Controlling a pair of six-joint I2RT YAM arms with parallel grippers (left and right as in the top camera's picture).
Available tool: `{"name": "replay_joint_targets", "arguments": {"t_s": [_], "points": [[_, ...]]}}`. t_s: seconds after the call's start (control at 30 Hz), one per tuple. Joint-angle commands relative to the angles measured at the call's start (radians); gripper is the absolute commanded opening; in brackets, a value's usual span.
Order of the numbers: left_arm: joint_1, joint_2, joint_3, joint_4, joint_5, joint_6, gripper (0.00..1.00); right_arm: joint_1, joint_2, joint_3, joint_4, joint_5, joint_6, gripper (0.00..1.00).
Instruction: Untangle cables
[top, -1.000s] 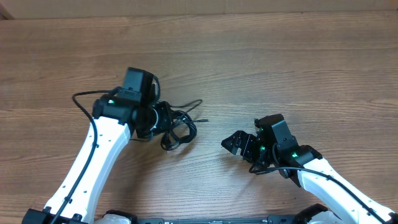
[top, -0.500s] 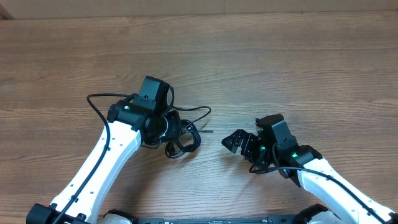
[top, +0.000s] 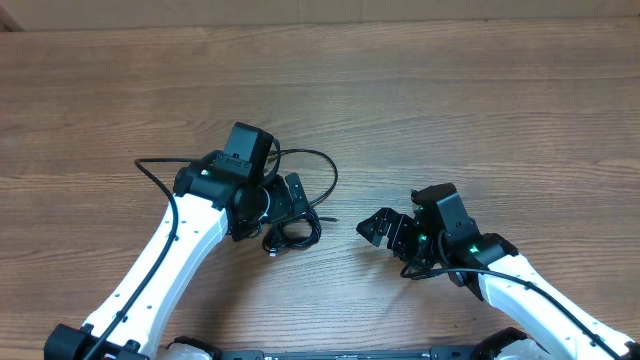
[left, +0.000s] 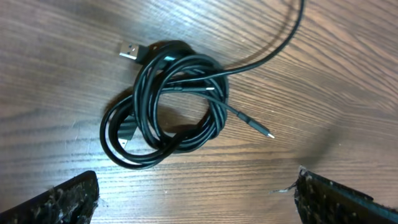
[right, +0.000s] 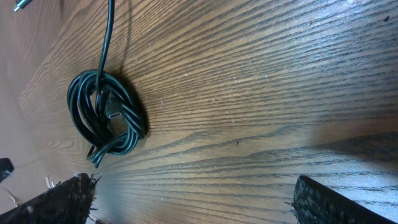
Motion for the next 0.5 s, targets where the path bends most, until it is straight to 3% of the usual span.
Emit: {"name": "replay_joint_targets", "arguments": {"t_s": [0.0,0.07,0.1,0.17,0.3,0.47], "points": [[-0.005,0.043,-0.011,-0.023,-0.010,-0.133,0.99,-0.001,0.004,0.005,0.002,0.016,0.002,1.00],[-0.018,0.066,-0.011,-0.032,-0.010,-0.184,0.91,-0.001,0.004,0.005,0.002,0.027,0.001,1.00],[-0.027,0.079,-0.011,-0.032,-0.010,-0.201,0.80,-0.001,0.005,0.005,0.002,0.029,0.001,1.00],[-0.056,0.113,-0.011,-0.031,-0.012,-0.239,0.70,-0.001,0.005,0.005,0.002,0.029,0.002,1.00],[-0.113,0.187,-0.011,-0.032,-0.022,-0.313,0.55,-0.001,0.005,0.005,0.002,0.029,0.002,1.00],[-0.158,0.302,-0.011,-0.031,-0.042,-0.439,0.53,-0.001,0.005,0.005,-0.012,0.029,0.005,1.00]]}}
